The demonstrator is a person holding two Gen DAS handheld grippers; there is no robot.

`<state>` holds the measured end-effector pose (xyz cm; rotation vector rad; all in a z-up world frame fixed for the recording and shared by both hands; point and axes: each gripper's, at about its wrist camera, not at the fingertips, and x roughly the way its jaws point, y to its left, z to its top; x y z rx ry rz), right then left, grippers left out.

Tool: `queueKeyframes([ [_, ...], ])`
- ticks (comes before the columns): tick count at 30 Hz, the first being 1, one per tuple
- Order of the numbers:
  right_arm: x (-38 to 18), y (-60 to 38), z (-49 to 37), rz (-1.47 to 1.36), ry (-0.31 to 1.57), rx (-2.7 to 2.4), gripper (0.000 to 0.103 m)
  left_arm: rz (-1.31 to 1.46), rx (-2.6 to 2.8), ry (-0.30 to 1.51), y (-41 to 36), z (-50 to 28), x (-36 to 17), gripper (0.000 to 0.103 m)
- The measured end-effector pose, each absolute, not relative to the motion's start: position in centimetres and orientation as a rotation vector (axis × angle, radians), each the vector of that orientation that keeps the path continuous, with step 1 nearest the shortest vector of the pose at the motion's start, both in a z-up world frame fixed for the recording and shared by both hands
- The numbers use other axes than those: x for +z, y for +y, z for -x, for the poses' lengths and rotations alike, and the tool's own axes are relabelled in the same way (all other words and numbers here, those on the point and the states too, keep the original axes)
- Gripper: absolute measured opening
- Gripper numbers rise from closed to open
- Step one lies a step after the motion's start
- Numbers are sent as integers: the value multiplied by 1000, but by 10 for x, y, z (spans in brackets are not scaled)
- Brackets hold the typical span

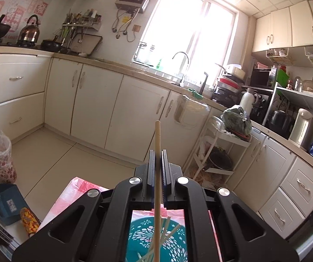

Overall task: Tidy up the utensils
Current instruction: 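Lift the left gripper's stick over the teal cup and open to drop it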

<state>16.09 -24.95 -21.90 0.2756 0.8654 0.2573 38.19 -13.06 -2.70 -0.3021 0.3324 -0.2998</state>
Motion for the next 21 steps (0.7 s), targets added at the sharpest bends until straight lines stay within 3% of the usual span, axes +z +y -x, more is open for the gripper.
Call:
queueKeyframes([
  [21, -219, -251, -162, -292, 866, 278, 37, 229, -270, 354, -141, -378, -70, 5],
])
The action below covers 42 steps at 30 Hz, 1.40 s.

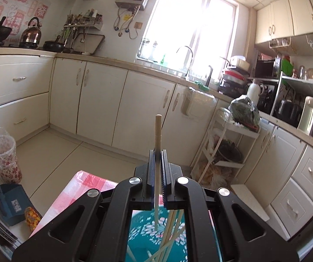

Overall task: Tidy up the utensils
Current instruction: 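Lift the left gripper's stick over the teal cup and open to drop it, then withdraw the open left gripper from the cup back beside the sticks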

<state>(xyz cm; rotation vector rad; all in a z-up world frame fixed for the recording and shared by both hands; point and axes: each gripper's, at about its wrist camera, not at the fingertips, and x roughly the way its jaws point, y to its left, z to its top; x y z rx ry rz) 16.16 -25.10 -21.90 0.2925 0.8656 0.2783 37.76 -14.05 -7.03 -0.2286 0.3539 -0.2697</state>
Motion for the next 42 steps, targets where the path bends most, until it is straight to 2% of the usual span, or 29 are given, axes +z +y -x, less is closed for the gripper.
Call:
queueKeyframes([
  [7, -219, -248, -162, -277, 865, 272, 37, 95, -291, 463, -146, -360, -85, 6],
  [9, -219, -248, -162, -278, 864, 272, 37, 88, -277, 468, -137, -349, -83, 15],
  [11, -219, -248, -163, -280, 864, 273, 37, 96, -247, 463, -121, -334, -80, 44],
  [13, -219, -248, -163, -287, 863, 276, 37, 99, -206, 447, -103, -315, -77, 55],
  [14, -219, -249, -162, -291, 862, 277, 37, 98, -189, 439, -92, -303, -78, 58],
  [22, -216, -244, -159, -241, 873, 225, 37, 128, -89, 611, -7, -245, -139, 63],
  [23, -216, -243, -159, -236, 877, 210, 35, 135, -79, 634, -1, -243, -147, 63],
  [27, -217, -239, -159, -177, 884, 121, 15, 193, -66, 714, 22, -229, -178, 63],
  [31, -217, -217, -158, 15, 875, 73, 13, 183, -77, 757, 26, -215, -198, 63],
  [33, -217, -211, -158, 55, 877, 66, 7, 185, -88, 760, 25, -210, -200, 63],
  [42, -214, -220, -168, -48, 925, 54, 8, 173, -118, 781, 21, -190, -210, 64],
])
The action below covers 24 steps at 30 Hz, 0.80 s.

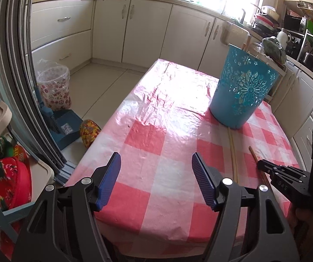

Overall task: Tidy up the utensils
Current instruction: 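Withdraw the open left gripper from the cup back beside the sticks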

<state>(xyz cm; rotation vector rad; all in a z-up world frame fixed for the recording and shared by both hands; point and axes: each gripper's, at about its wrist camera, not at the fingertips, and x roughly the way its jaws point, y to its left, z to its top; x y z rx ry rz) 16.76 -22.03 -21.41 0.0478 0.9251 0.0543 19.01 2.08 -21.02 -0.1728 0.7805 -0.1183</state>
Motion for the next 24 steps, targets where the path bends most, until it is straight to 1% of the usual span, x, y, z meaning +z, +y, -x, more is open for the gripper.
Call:
queueKeyframes([
  [7, -215, -210, -161, 50, 913, 55, 8, 180, -121, 783, 20, -188, -210, 64],
  [8, -214, -210, -162, 40, 917, 56, 5, 183, -124, 790, 20, -189, -211, 64],
  [12, -205, -216, -156, -23, 882, 55, 6, 166, -123, 767, 19, -184, -207, 64],
  [24, -196, -235, -147, -164, 838, 76, 6, 149, -132, 812, 9, -184, -222, 64],
])
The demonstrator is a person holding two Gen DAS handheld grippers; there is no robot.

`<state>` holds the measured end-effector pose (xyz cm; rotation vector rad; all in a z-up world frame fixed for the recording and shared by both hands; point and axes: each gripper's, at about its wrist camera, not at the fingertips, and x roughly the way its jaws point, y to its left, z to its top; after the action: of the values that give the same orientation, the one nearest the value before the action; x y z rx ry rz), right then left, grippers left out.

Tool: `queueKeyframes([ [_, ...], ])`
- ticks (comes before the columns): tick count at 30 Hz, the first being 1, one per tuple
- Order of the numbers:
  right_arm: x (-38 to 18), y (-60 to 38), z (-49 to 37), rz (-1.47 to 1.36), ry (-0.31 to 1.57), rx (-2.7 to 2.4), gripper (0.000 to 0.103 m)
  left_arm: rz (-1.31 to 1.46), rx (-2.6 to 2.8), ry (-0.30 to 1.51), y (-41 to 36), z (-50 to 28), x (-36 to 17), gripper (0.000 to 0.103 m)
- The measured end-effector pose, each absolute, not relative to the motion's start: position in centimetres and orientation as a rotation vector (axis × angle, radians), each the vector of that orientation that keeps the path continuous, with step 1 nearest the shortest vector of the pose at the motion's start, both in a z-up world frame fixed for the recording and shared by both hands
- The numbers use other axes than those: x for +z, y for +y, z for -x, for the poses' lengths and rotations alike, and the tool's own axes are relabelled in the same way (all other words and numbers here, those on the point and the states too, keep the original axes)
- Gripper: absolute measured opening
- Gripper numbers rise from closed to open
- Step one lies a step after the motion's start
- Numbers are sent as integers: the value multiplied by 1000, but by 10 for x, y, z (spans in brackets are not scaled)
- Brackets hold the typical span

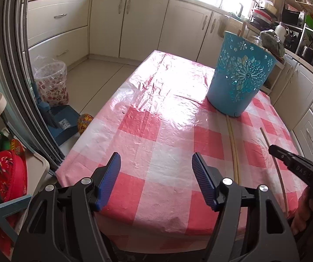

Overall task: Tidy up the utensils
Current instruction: 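Withdraw the open left gripper from the cup back beside the sticks, then raise the right gripper's stick over the teal cup and open to drop it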

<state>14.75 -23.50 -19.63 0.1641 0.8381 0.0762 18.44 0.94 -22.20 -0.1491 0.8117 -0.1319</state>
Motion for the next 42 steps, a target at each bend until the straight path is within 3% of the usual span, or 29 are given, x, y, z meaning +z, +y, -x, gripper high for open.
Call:
queueKeyframes([
  [11, -160, -248, -143, -317, 714, 163, 6, 134, -126, 835, 4, -189, -232, 64],
  [28, 2, -250, -238, -436, 221, 273, 6, 176, -140, 794, 7, -186, -237, 65],
  [36, -22, -260, -312, -480, 240, 185, 6, 173, -143, 786, 9, -189, -241, 65],
  [42, -47, -252, -320, -422, 312, 174, 6, 180, -141, 781, 11, -193, -242, 65],
])
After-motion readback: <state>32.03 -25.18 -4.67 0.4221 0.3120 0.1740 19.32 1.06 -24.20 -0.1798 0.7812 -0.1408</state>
